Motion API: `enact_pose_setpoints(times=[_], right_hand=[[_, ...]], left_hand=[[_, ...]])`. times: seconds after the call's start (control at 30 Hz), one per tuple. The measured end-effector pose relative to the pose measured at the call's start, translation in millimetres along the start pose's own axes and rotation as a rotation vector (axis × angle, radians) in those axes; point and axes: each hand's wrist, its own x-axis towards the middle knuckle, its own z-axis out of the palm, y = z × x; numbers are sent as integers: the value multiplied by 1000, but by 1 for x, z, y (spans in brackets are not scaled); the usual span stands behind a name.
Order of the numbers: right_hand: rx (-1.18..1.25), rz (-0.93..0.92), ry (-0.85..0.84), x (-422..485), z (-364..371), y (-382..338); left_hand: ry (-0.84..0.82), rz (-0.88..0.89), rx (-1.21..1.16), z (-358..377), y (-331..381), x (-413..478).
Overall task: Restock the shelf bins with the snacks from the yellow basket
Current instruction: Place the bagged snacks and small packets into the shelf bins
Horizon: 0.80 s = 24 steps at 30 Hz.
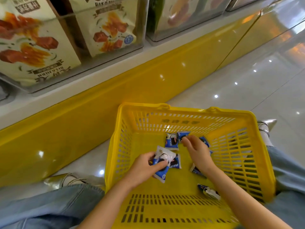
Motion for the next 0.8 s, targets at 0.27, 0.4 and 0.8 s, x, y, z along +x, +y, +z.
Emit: enact_pose_setpoints(times=[0.27,0.4,0.8], right_hand=[[-153,511,-50,15,-25,120],[-292,511,-86,11,-7,135],[-278,270,-385,10,-3,52]], left_hand=[[78,-111,38,-5,-24,12],[84,-150,62,1,-26,20],[217,-307,85,11,-30,33]])
